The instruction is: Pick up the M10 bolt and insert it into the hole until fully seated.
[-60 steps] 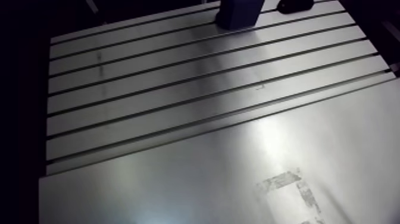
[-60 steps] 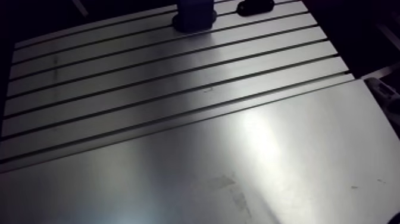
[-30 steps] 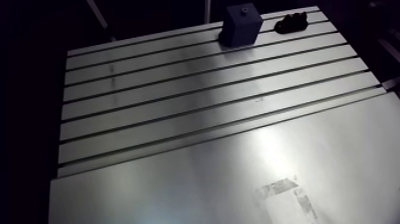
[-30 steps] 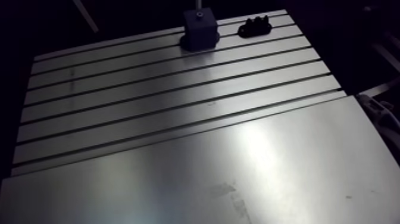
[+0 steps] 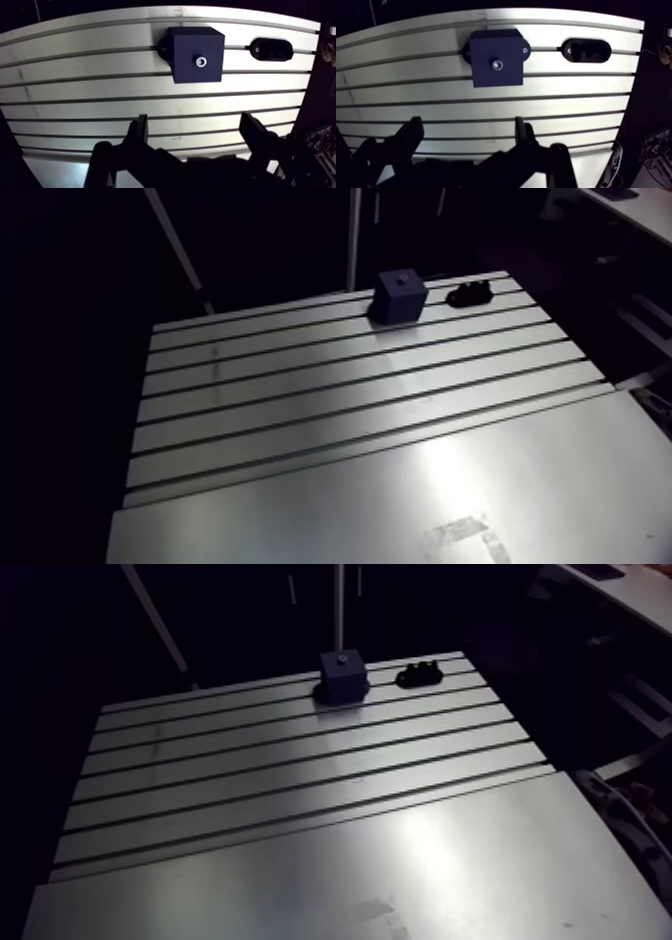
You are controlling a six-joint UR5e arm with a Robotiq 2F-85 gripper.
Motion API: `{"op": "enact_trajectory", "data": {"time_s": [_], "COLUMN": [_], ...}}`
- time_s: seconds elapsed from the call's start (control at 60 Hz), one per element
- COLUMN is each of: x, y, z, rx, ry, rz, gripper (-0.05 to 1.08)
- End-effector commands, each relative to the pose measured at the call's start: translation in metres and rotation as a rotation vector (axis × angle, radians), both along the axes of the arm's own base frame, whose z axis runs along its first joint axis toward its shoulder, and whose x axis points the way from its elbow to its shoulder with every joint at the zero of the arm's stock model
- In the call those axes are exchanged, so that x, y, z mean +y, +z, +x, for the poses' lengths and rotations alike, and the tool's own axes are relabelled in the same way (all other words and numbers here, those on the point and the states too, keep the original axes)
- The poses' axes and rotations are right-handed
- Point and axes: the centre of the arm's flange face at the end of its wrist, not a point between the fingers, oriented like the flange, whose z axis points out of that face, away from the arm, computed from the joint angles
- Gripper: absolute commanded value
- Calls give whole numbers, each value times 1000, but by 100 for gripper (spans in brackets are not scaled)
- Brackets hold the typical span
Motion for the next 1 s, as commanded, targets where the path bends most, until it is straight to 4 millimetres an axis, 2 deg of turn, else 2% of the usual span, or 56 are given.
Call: {"op": "enact_trajectory", "data": {"time_s": [0.017, 0.1, 0.25, 0.5, 0.783, 1.0], "x": [-54, -56, -60, -82, -84, -88], "y": [96, 108, 114, 120, 140, 142], "z": [107, 117, 126, 129, 127, 126], "rx": [245, 242, 190, 181, 177, 147], "ry": [-65, -75, -76, -36, -30, -20], "rz": [6, 5, -8, -10, -12, -20], "gripper": [0, 0, 0, 0, 1, 1]}}
